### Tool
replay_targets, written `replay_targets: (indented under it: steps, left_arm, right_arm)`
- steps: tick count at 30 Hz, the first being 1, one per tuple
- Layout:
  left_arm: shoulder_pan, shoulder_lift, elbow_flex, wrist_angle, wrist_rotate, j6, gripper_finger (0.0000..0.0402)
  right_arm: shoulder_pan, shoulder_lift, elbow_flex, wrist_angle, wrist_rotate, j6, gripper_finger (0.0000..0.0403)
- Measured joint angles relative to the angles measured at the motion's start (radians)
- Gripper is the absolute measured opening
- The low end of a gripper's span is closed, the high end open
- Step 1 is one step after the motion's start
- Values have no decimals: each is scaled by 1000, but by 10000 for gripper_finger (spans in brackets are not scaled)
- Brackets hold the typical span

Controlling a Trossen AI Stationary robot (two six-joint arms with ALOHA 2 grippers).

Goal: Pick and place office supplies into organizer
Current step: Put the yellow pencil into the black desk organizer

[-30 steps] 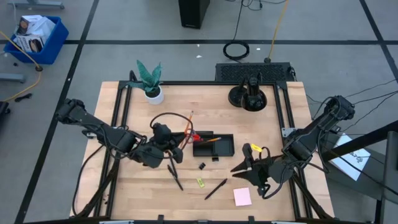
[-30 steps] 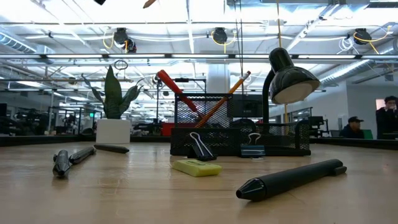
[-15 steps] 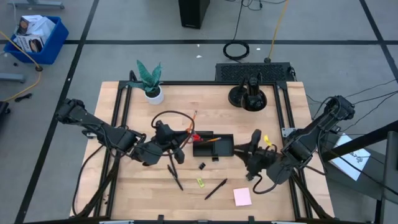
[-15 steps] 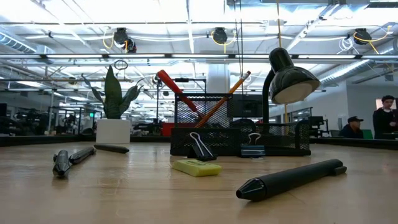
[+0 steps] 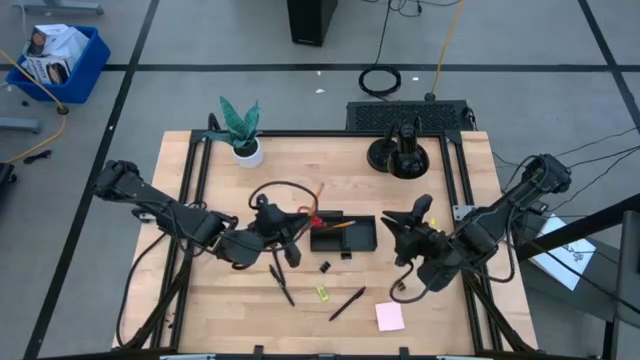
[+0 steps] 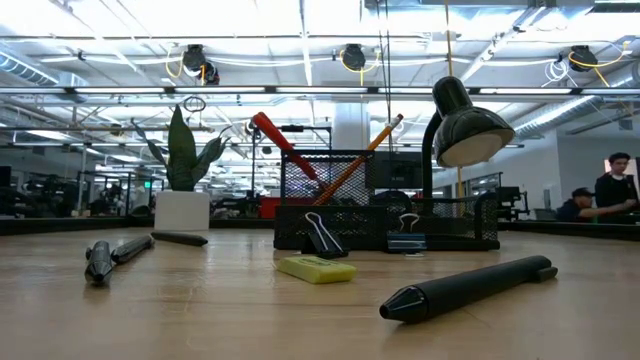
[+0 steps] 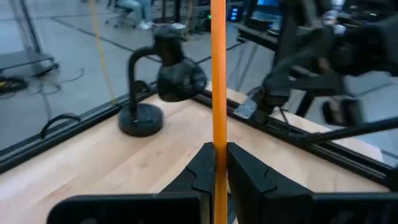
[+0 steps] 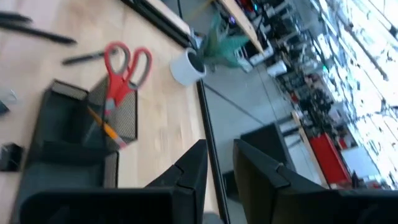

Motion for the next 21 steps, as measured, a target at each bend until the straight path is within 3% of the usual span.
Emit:
replay_targets:
  steps: [9,21]
  left_arm:
    - [49,67,0,120,103,94,33]
    - [89,96,0,148,161,186,33]
  right_arm:
    - [-67,0,0,-164,0,193,70]
    - [-131,0,0,-426,-6,490,70]
